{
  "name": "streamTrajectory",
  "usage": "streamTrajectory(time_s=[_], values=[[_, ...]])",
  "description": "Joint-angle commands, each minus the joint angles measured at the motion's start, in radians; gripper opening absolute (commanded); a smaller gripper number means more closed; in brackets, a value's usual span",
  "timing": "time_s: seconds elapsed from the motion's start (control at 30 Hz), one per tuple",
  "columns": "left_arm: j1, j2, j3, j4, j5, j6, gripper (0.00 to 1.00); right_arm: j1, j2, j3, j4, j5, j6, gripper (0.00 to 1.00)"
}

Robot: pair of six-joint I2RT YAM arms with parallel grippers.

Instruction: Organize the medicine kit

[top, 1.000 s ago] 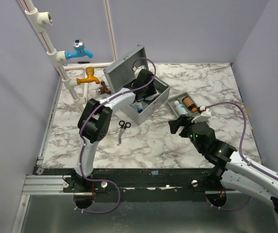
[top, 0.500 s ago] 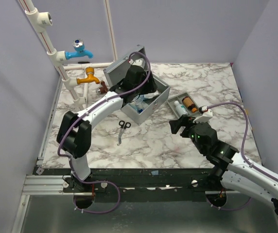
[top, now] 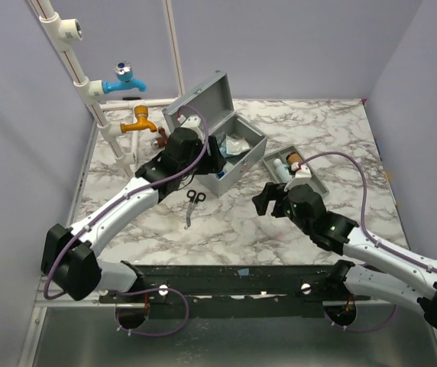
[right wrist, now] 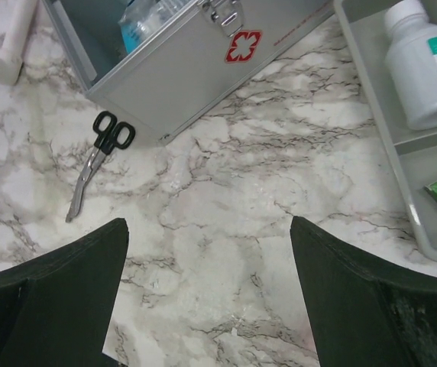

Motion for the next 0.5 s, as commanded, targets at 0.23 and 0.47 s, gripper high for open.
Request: streamTrajectory(time_s=[0.23,0.47], values=[[-0.002,-0.365,-0.321,-0.148,-0.177,-0.06,0.68,0.0,0.198,0.061,0.104,-0.221,-0.084,0.88],[0.036,-0.399,-0.447,-0.174,-0.161,-0.113,0.74,0.001,0.273,0.071,0.176,-0.323,-0.077,0.86]])
